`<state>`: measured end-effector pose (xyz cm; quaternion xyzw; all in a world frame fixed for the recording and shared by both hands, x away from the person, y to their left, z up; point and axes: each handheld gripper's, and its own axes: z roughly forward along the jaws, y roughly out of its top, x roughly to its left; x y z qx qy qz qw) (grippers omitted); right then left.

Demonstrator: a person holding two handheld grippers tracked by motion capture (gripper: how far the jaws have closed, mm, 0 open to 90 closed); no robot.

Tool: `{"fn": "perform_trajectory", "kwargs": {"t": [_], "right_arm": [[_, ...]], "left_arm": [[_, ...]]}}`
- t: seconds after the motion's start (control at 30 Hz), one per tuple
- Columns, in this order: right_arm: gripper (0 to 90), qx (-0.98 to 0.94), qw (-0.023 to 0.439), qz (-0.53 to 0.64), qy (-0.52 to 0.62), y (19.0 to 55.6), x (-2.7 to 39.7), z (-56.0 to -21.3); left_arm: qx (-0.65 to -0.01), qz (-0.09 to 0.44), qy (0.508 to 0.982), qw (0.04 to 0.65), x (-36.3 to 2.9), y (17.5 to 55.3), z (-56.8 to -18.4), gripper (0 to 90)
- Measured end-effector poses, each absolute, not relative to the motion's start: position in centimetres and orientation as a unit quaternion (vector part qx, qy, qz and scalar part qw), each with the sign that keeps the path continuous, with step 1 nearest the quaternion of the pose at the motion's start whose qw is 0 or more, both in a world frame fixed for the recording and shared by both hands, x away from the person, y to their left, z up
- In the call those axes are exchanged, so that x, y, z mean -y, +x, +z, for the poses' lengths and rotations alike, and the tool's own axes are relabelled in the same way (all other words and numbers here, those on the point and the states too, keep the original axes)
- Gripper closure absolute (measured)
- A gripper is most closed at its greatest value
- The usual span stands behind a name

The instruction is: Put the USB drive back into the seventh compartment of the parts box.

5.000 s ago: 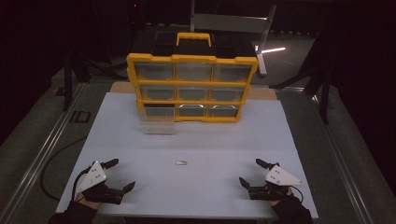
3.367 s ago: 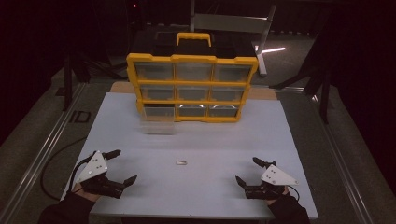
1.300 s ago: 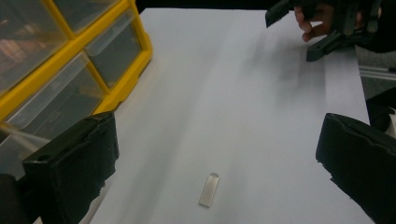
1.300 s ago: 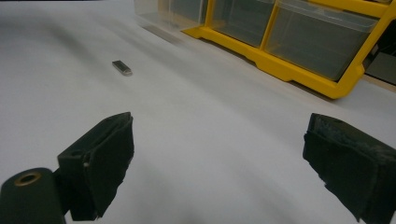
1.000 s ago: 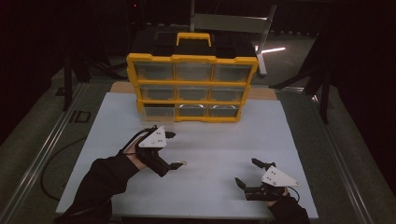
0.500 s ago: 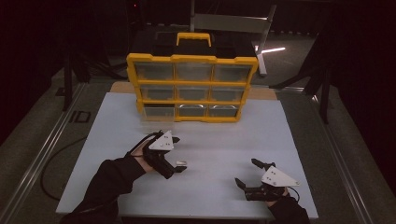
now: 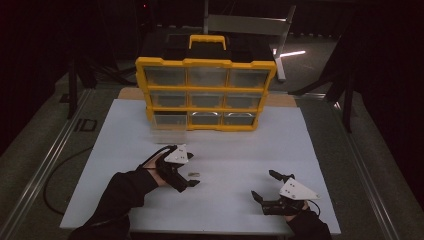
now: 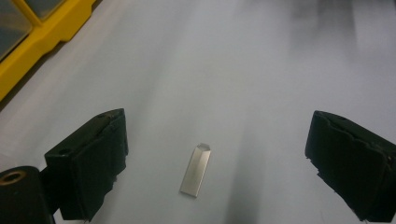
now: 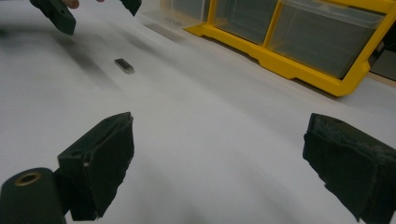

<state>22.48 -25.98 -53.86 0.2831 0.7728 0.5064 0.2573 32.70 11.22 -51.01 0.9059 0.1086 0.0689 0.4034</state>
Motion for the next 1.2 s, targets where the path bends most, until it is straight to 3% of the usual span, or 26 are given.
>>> {"fn": "perform_trajectory", "kwargs": {"t": [0.13,0.3,0.5,0.77,1.2], "right_arm": [[9.0,-0.774,0.259,0.505,0.282,22.4,25.9,-53.8],[9.0,-0.773,0.258,0.506,0.282,22.4,25.9,-53.8],[9.0,-0.774,0.258,0.505,0.281,22.4,25.9,-53.8],[9.1,-0.774,0.257,0.506,0.282,22.5,25.9,-53.9],[9.1,-0.774,0.258,0.506,0.281,22.4,25.9,-53.8]], "left_arm": [[-0.101,0.074,0.911,0.394,-11.3,32.9,-51.5,14.7],[-0.101,0.073,0.913,0.388,-11.3,33.0,-51.8,15.5],[-0.1,0.07,0.92,0.372,-11.3,33.3,-52.5,23.9],[-0.102,0.069,0.929,0.35,-10.9,33.7,-53.2,42.8],[-0.109,0.054,0.934,0.337,-10.8,34.1,-54.1,61.3]]}}
